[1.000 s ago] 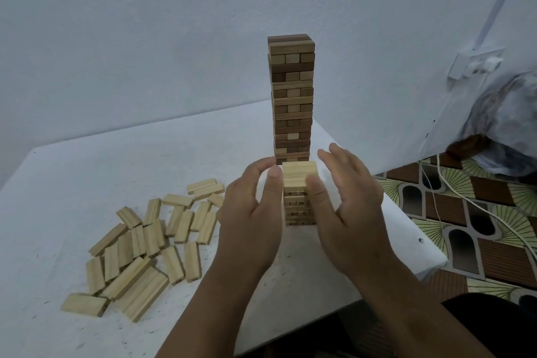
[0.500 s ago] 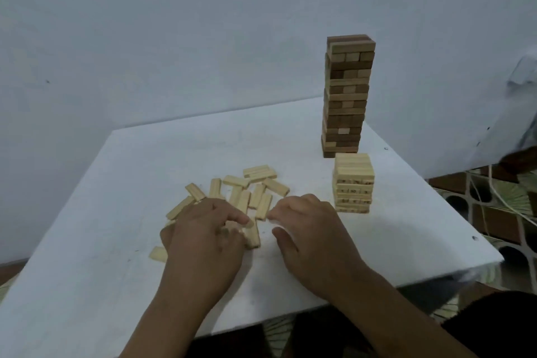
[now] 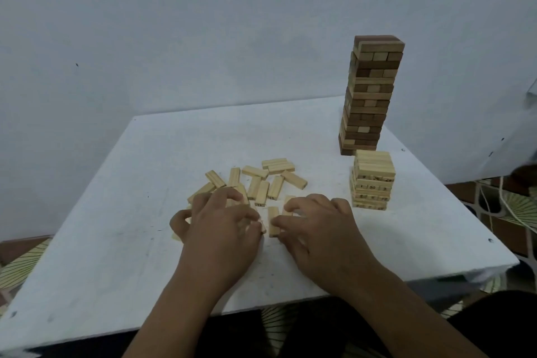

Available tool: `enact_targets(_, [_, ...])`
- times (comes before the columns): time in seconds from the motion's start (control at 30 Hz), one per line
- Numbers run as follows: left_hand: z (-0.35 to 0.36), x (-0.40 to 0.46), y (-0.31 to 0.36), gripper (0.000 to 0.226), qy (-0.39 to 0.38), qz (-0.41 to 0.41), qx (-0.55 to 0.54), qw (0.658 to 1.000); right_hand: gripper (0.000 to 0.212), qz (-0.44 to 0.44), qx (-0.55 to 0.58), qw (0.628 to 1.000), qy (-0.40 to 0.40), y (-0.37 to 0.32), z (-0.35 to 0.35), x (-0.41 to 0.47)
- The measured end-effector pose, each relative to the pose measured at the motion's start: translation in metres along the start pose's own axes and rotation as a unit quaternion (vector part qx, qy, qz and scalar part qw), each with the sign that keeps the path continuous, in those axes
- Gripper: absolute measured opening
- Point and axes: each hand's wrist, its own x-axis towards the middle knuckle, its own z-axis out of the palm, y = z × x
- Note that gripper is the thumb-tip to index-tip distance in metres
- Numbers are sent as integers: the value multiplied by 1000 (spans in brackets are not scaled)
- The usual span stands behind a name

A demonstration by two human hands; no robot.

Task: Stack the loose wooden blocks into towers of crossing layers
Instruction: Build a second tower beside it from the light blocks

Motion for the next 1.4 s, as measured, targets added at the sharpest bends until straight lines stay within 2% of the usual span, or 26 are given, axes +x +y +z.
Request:
enact_targets(0.13, [4, -1, 5, 24, -10, 33, -28, 999, 20, 5, 39, 999, 14, 9, -7, -7])
enact_targets(0.3, [13, -10, 19, 20, -38, 109, -20, 993, 17, 26, 73, 997, -5, 25, -20, -22])
enact_targets(0.5, [22, -6, 30, 17, -47, 169, -63, 982, 23, 42, 99, 994, -17, 34, -23, -33])
enact_targets(0.6, [25, -6, 34, 19, -42, 190, -92, 976, 28, 38, 109, 993, 3, 38, -25, -36])
enact_targets(0.8, [26, -2, 33, 34, -64, 183, -56, 979, 23, 33, 111, 993, 11, 45, -27, -35])
enact_targets(0.97, [25, -5, 34, 32, -57, 171, -36, 983, 17, 46, 88, 995, 19, 53, -29, -34])
enact_targets(1.17, [29, -4, 37, 29, -46, 203, -64, 976, 22, 35, 144, 989, 26, 47, -28, -35])
enact_targets(1.4, [27, 0, 37, 26, -74, 189, -68, 977, 20, 18, 142, 989, 30, 51, -30, -33])
